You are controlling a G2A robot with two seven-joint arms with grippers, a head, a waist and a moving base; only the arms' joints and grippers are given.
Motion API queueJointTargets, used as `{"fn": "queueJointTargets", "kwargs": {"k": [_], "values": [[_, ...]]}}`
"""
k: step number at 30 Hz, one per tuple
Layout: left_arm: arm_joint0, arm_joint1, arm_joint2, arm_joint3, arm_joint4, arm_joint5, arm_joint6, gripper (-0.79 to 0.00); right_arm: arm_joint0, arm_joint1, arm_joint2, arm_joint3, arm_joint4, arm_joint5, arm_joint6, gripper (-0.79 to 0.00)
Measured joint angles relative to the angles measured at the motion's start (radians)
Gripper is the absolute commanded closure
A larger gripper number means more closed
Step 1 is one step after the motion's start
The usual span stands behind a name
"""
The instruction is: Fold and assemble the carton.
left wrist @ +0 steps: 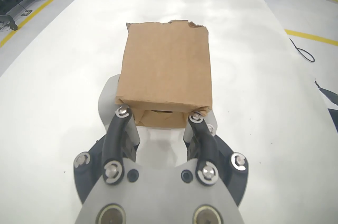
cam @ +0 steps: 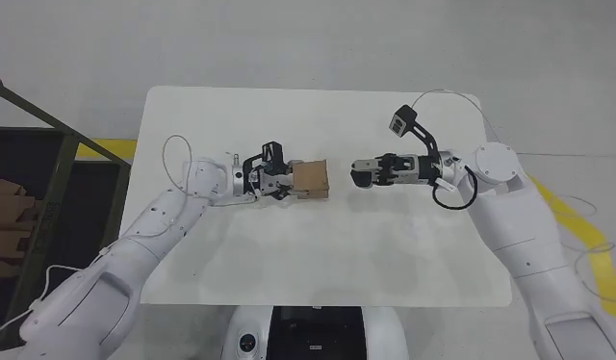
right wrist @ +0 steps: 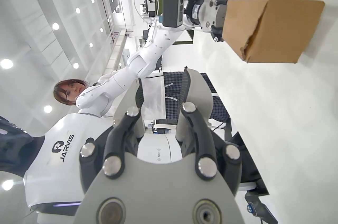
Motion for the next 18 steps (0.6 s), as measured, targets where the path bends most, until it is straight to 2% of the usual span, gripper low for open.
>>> {"fn": "queueJointTargets", "kwargs": {"k": [9, 13, 18], "values": [[-0.048, -0.033, 0.047, 0.101, 0.01, -0.018, 0.092, -0.785, -0.014, -0.003, -0.015, 0.024, 0.01, -0.029, 0.007, -0.274], [-0.051, -0.029, 0.029, 0.119, -0.016, -0.041, 0.16, -0.785, -0.002, -0.009, -0.032, 0.05, 0.017, -0.038, 0.008, -0.265], [-0.04, -0.009, -0.028, 0.119, -0.054, -0.034, 0.209, -0.785, 0.019, -0.023, -0.066, 0.103, 0.026, -0.06, -0.004, -0.246]]}}
